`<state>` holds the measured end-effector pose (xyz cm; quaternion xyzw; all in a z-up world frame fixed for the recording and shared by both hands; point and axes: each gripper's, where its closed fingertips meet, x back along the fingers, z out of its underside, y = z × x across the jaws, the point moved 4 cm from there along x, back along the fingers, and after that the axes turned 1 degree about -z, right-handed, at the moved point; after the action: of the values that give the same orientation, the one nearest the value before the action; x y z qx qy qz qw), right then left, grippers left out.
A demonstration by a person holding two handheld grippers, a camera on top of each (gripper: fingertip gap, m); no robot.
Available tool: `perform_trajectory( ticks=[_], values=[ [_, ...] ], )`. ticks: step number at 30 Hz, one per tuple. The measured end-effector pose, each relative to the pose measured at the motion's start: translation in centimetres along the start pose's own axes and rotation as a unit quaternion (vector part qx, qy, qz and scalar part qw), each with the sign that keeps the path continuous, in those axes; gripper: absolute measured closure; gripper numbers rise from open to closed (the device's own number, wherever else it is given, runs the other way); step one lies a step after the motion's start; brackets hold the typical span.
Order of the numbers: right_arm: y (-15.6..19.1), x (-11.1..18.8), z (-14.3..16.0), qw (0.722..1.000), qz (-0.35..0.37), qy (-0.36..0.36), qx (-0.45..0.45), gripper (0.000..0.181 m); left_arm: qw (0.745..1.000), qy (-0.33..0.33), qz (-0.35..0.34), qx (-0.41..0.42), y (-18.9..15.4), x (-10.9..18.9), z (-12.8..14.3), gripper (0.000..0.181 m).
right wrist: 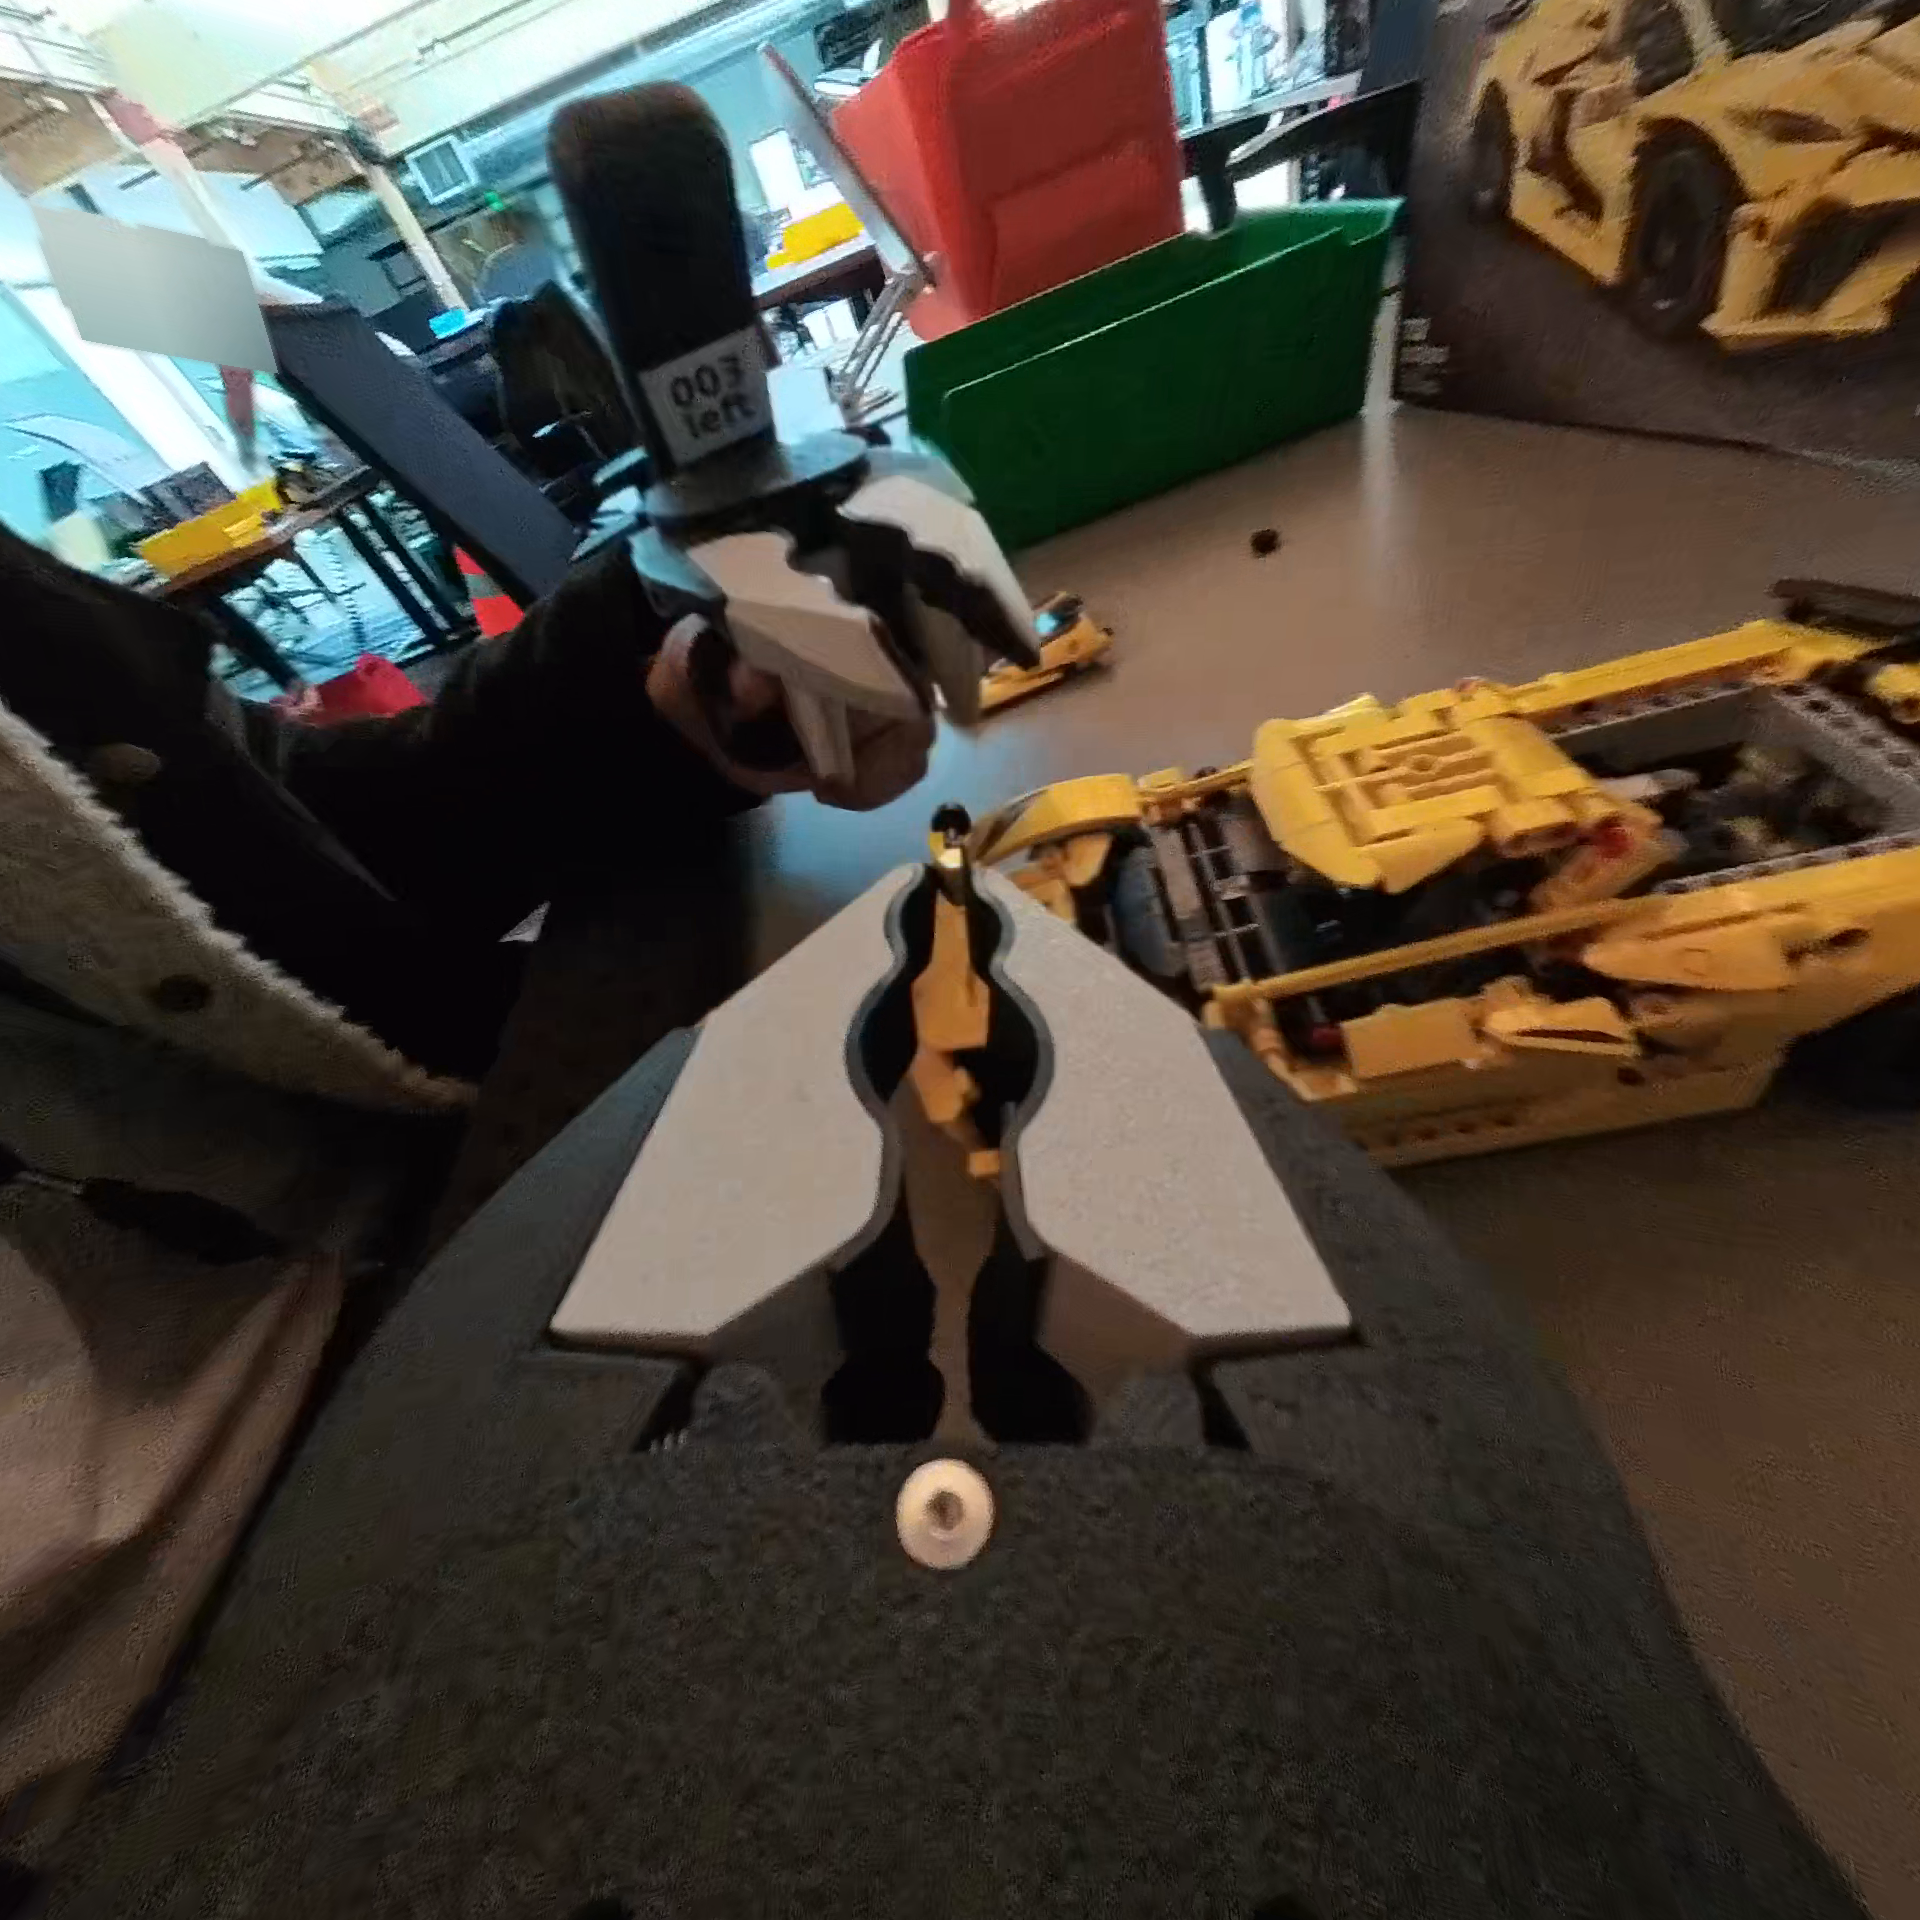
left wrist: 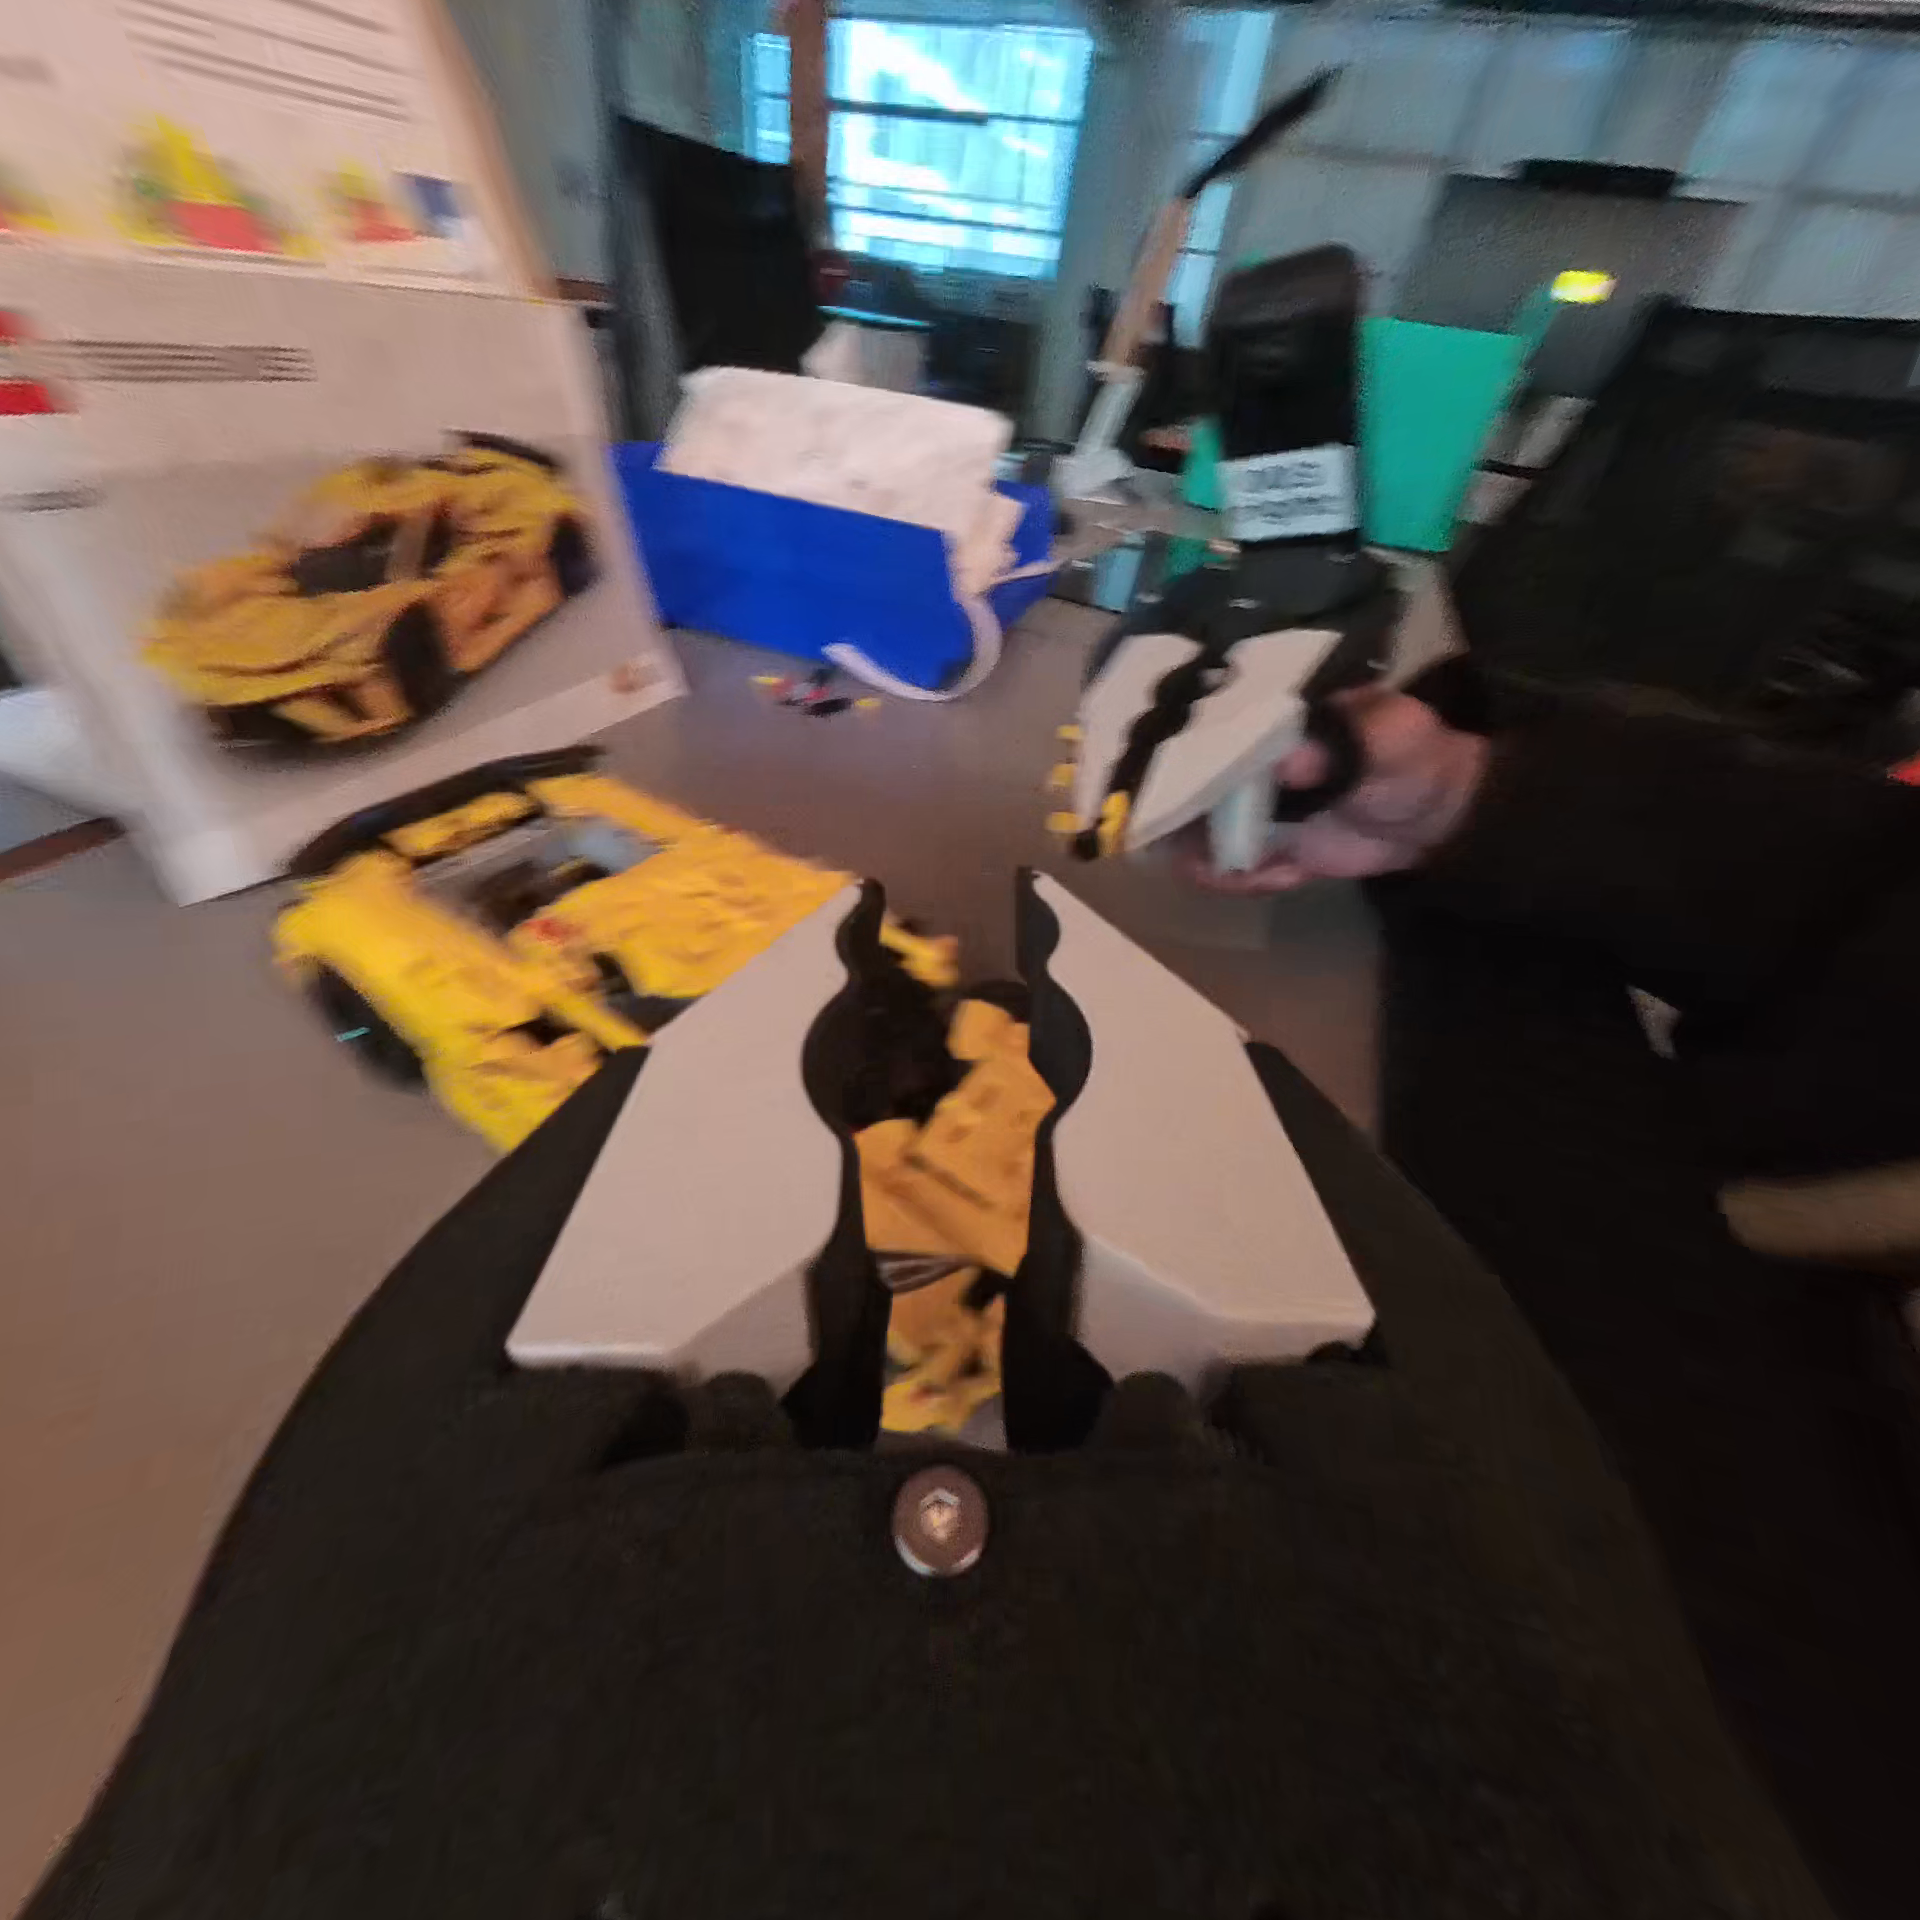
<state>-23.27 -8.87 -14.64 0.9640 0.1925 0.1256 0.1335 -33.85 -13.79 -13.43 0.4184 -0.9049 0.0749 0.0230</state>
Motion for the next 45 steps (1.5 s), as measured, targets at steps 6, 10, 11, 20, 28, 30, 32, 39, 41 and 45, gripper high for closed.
perform_trajectory(
  ticks=[6,10,11,20,28,30,32,39,41,45],
  values=[
    [2.1,-0.6,0.1,0.996,-0.084,0.007,-0.023,0.176,0.993,0.026,0.118,-0.001,-3.6,-1.0,0.6,0.162],
    [2.1,-0.7,0.5,0.995,-0.092,0.019,-0.031,0.176,0.991,0.033,0.132,-0.015,-4.4,-1.2,1.0,0.171],
    [2.2,-0.7,0.6,0.995,-0.095,0.021,-0.035,0.176,0.990,0.033,0.133,-0.014,-4.5,-1.2,1.0,0.171],
    [2.5,-1.2,1.7,0.993,-0.099,0.062,-0.023,0.177,0.991,0.039,0.128,-0.014,-4.2,-1.2,1.3,0.170],
    [3.7,-1.5,2.1,0.989,-0.126,0.077,-0.004,0.177,0.981,0.049,0.189,0.013,-5.5,-1.2,1.5,0.165],
    [3.8,-1.7,2.3,0.988,-0.127,0.086,0.001,0.177,0.978,0.056,0.202,0.019,-5.9,-1.2,1.7,0.167],
    [3.7,-1.7,2.3,0.989,-0.124,0.084,-0.001,0.177,0.978,0.054,0.200,0.023,-5.7,-1.2,1.6,0.167],
    [3.9,-1.8,2.5,0.988,-0.122,0.089,0.005,0.177,0.978,0.061,0.196,0.024,-5.6,-1.2,1.8,0.174],
    [3.8,-1.7,2.3,0.989,-0.122,0.085,0.002,0.177,0.978,0.063,0.195,0.033,-5.4,-1.2,1.8,0.174],
    [2.6,-1.7,1.8,0.995,-0.067,0.066,0.015,0.176,0.981,0.075,0.167,0.063,-4.1,-1.2,1.8,0.175]
  ],
)
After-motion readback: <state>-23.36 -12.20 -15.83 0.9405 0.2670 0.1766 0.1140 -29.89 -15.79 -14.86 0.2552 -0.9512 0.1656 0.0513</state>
